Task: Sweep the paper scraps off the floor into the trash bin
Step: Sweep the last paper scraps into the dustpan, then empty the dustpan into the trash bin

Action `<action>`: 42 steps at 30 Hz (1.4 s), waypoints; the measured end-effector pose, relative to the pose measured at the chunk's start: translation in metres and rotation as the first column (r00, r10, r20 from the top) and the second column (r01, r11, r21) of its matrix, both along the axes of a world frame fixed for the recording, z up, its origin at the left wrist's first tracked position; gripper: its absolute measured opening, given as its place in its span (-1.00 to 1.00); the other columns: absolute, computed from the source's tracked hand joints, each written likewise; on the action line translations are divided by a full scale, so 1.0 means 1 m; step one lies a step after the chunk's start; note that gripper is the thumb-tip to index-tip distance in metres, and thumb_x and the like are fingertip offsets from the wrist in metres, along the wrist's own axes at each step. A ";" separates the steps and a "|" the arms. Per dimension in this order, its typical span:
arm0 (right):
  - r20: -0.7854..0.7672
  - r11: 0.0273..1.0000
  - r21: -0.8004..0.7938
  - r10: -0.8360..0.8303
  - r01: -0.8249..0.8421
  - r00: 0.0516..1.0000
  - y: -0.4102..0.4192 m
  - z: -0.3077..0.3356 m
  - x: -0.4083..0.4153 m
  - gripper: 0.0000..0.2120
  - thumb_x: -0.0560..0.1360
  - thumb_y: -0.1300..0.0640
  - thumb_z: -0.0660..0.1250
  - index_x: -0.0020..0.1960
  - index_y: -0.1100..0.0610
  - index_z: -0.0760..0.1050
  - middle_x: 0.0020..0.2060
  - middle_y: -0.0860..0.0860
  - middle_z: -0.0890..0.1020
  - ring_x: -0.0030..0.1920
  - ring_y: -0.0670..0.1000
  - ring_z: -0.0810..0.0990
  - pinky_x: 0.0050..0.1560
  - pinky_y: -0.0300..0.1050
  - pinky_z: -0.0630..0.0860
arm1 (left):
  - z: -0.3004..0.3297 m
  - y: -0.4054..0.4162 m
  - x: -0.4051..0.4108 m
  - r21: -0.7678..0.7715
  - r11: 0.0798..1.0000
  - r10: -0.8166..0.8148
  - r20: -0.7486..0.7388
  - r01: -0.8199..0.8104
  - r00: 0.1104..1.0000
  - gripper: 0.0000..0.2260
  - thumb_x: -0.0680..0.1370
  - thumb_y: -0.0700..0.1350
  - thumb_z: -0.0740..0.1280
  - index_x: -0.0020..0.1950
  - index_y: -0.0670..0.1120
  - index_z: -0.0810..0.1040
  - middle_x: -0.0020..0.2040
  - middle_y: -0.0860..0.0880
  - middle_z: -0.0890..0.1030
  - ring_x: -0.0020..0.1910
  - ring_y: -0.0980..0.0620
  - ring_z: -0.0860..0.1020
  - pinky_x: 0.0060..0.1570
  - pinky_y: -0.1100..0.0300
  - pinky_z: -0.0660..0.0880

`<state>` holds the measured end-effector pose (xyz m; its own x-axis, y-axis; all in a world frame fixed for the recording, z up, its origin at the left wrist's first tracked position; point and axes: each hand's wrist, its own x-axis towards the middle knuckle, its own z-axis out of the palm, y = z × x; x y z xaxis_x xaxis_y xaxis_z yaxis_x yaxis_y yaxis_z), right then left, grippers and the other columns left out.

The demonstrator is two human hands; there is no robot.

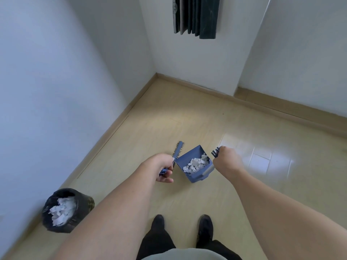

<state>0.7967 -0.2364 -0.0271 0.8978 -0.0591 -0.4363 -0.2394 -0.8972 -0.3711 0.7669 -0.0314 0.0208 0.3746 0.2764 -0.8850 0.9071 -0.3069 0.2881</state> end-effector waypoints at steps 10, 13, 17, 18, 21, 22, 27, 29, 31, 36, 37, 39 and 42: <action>0.016 0.995 -0.045 -0.089 0.090 0.996 0.148 -0.014 -0.070 -0.89 0.41 0.32 0.18 -0.10 0.18 0.40 -0.19 0.11 0.54 -0.23 0.16 0.47 -0.34 -0.16 0.32 | -0.031 0.157 -0.067 -0.066 0.998 0.001 -0.008 -0.002 1.000 -0.87 0.61 -0.28 0.13 -0.13 -0.21 0.37 -0.32 -0.08 0.40 -0.57 0.13 0.31 -0.25 0.08 0.63; 0.008 0.985 -0.056 -0.161 0.161 0.987 0.211 -0.015 -0.102 -0.88 0.45 0.30 0.18 -0.04 0.16 0.41 -0.21 0.08 0.48 -0.20 0.15 0.47 -0.26 -0.15 0.34 | -0.037 0.218 -0.085 -0.080 0.997 -0.017 -0.015 0.016 1.000 -0.88 0.61 -0.28 0.15 -0.12 -0.20 0.37 -0.32 -0.08 0.40 -0.59 0.12 0.32 -0.25 0.09 0.63; 0.006 0.982 -0.055 -0.182 0.182 0.983 0.270 -0.004 -0.140 -0.86 0.44 0.32 0.16 -0.08 0.12 0.34 -0.20 0.07 0.48 -0.18 0.15 0.46 -0.24 -0.14 0.34 | -0.029 0.280 -0.114 -0.073 0.997 -0.030 -0.025 0.028 0.999 -0.91 0.59 -0.29 0.17 -0.11 -0.22 0.38 -0.32 -0.10 0.41 -0.63 0.10 0.32 -0.19 0.07 0.64; 0.007 0.981 -0.050 -0.187 0.187 0.982 0.276 -0.004 -0.146 -0.86 0.43 0.32 0.16 -0.09 0.11 0.34 -0.20 0.07 0.49 -0.18 0.15 0.46 -0.24 -0.14 0.34 | -0.029 0.287 -0.120 -0.077 0.997 -0.025 -0.037 0.022 0.999 -0.92 0.59 -0.29 0.16 -0.10 -0.23 0.38 -0.31 -0.10 0.42 -0.63 0.10 0.33 -0.19 0.07 0.63; 0.028 0.975 -0.034 -0.217 0.218 0.976 0.296 -0.001 -0.161 -0.88 0.43 0.30 0.19 -0.08 0.12 0.36 -0.16 0.09 0.52 -0.16 0.16 0.48 -0.23 -0.13 0.36 | -0.024 0.309 -0.144 -0.060 0.998 -0.024 -0.017 0.023 1.000 -0.88 0.61 -0.29 0.15 -0.14 -0.23 0.36 -0.29 -0.10 0.43 -0.61 0.11 0.34 -0.21 0.08 0.62; 0.031 0.973 -0.017 -0.229 0.230 0.973 0.300 -0.002 -0.165 -0.88 0.42 0.31 0.20 -0.08 0.13 0.37 -0.16 0.09 0.52 -0.17 0.17 0.49 -0.24 -0.13 0.37 | -0.024 0.314 -0.154 -0.056 0.998 -0.023 -0.022 0.022 0.999 -0.86 0.61 -0.29 0.15 -0.16 -0.23 0.34 -0.28 -0.10 0.43 -0.58 0.11 0.34 -0.21 0.09 0.62; 0.042 0.970 0.074 -0.235 0.231 0.971 0.323 -0.015 -0.195 -0.88 0.40 0.32 0.20 -0.11 0.15 0.39 -0.21 0.09 0.53 -0.21 0.17 0.49 -0.30 -0.13 0.36 | -0.024 0.342 -0.205 -0.033 0.999 -0.009 -0.074 0.007 0.997 -0.95 0.60 -0.28 0.17 0.04 -0.24 0.36 -0.22 -0.11 0.44 -0.53 0.12 0.35 -0.26 0.11 0.63; 0.043 0.969 0.099 -0.231 0.226 0.972 0.335 -0.016 -0.212 -0.90 0.40 0.31 0.22 -0.12 0.15 0.38 -0.28 0.04 0.48 -0.21 0.16 0.46 -0.27 -0.13 0.36 | -0.026 0.357 -0.219 -0.013 0.999 -0.039 -0.073 0.038 0.997 -0.91 0.60 -0.27 0.17 0.09 -0.25 0.35 -0.23 -0.11 0.44 -0.54 0.13 0.36 -0.33 0.13 0.62; 0.044 0.965 0.138 -0.229 0.221 0.972 0.354 -0.015 -0.232 -0.89 0.38 0.30 0.25 -0.15 0.14 0.37 -0.32 0.01 0.43 -0.21 0.15 0.44 -0.26 -0.13 0.34 | -0.024 0.374 -0.235 -0.039 0.998 -0.045 -0.094 0.042 0.995 -0.93 0.61 -0.26 0.16 0.05 -0.26 0.36 -0.22 -0.11 0.44 -0.52 0.12 0.36 -0.33 0.14 0.61; 0.044 0.961 0.128 -0.254 0.247 0.966 0.408 -0.016 -0.263 -0.86 0.38 0.32 0.21 -0.18 0.10 0.35 -0.33 -0.01 0.42 -0.25 0.13 0.41 -0.37 -0.16 0.27 | -0.032 0.416 -0.258 -0.085 0.994 -0.078 -0.076 0.072 0.994 -0.82 0.63 -0.25 0.14 -0.18 -0.23 0.33 -0.27 -0.09 0.41 -0.55 0.12 0.35 -0.26 0.14 0.60; 0.041 0.960 0.123 -0.258 0.251 0.965 0.420 -0.016 -0.269 -0.86 0.38 0.32 0.20 -0.19 0.10 0.34 -0.34 -0.02 0.40 -0.25 0.12 0.40 -0.39 -0.17 0.26 | -0.036 0.424 -0.262 -0.096 0.992 -0.088 -0.084 0.080 0.993 -0.83 0.63 -0.25 0.14 -0.17 -0.22 0.33 -0.30 -0.09 0.41 -0.59 0.12 0.36 -0.29 0.15 0.60; 0.031 0.964 0.092 -0.255 0.251 0.967 0.451 -0.017 -0.285 -0.87 0.41 0.31 0.22 -0.19 0.10 0.33 -0.34 -0.02 0.40 -0.24 0.12 0.40 -0.41 -0.17 0.23 | -0.043 0.450 -0.277 -0.111 0.989 -0.107 -0.098 0.096 0.989 -0.84 0.62 -0.25 0.13 -0.17 -0.22 0.32 -0.32 -0.09 0.41 -0.62 0.11 0.35 -0.34 0.16 0.59; 0.032 0.962 0.065 -0.268 0.266 0.963 0.493 -0.015 -0.314 -0.92 0.46 0.26 0.25 -0.13 0.13 0.36 -0.24 0.03 0.46 -0.22 0.13 0.42 -0.38 -0.15 0.26 | -0.052 0.498 -0.300 -0.148 0.985 -0.111 -0.127 0.092 0.986 -0.86 0.60 -0.28 0.12 -0.17 -0.19 0.33 -0.28 -0.10 0.39 -0.58 0.09 0.34 -0.35 0.19 0.58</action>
